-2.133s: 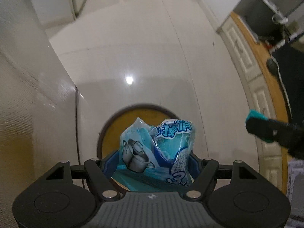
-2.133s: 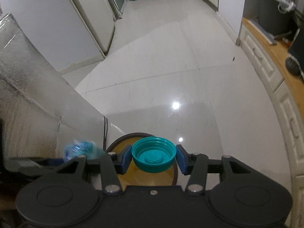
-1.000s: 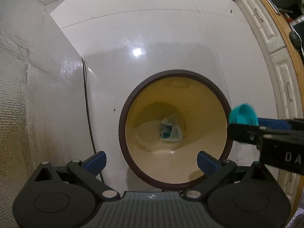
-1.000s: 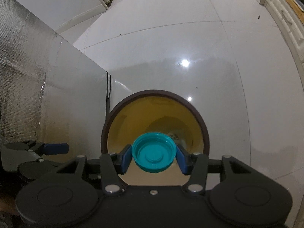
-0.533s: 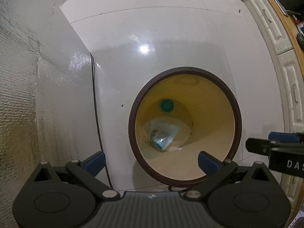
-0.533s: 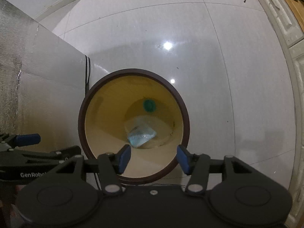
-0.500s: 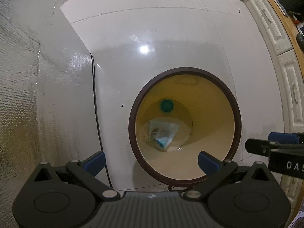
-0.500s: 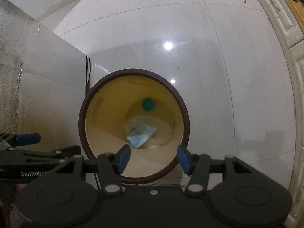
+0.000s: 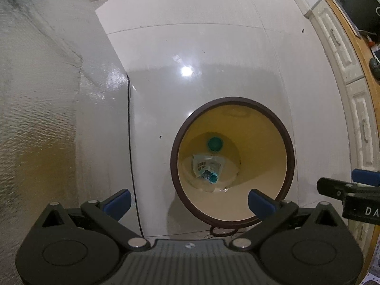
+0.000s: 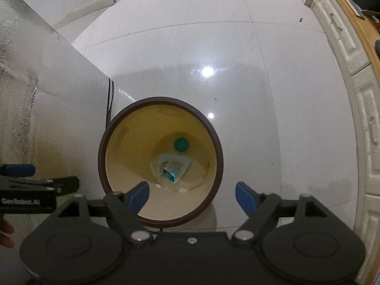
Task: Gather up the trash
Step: 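Open the right gripper to drop the teal cap into the bin, then move both grippers back toward the trash on the counter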
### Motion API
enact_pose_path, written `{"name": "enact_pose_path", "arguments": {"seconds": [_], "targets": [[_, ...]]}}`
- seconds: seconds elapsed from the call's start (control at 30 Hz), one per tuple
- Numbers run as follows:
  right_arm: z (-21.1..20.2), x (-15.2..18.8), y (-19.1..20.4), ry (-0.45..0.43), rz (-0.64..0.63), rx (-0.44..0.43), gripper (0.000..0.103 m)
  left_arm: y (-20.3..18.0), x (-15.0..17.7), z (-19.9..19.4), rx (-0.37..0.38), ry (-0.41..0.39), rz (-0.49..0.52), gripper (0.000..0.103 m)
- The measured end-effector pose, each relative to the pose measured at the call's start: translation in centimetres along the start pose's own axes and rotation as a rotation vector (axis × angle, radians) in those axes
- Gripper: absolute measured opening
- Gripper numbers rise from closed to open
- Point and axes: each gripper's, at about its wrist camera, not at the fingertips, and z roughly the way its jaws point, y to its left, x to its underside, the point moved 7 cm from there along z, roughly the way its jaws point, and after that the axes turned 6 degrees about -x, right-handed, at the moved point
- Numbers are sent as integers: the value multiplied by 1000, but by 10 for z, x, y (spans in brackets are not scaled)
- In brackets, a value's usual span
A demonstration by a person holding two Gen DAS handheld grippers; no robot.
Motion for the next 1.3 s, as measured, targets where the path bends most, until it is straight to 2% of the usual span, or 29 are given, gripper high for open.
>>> {"name": "enact_pose_path", "arguments": {"seconds": [0.13,0.27,0.57,0.73,1.0,1.3], "targets": [[-13,2,-2,-24,4,7,99,2,5,-14,-5,-9,-6,103],[-26,3,-6,-43,5,49,103,3,10,-29,0,-20,-13,103],[-63,12,-10,-95,-16,89,103,5,19,-66,-5,-85,-15,103],[-90,14,-8,-158,-10,87,103,2,21,-99,14,-161,-22,103],[-138,16,3,-276,-16,89,103,-5,26,-152,-5,-300,6,103],[-210,14,16,-482,-64,119,103,-10,26,-222,8,-496,3,103]]}}
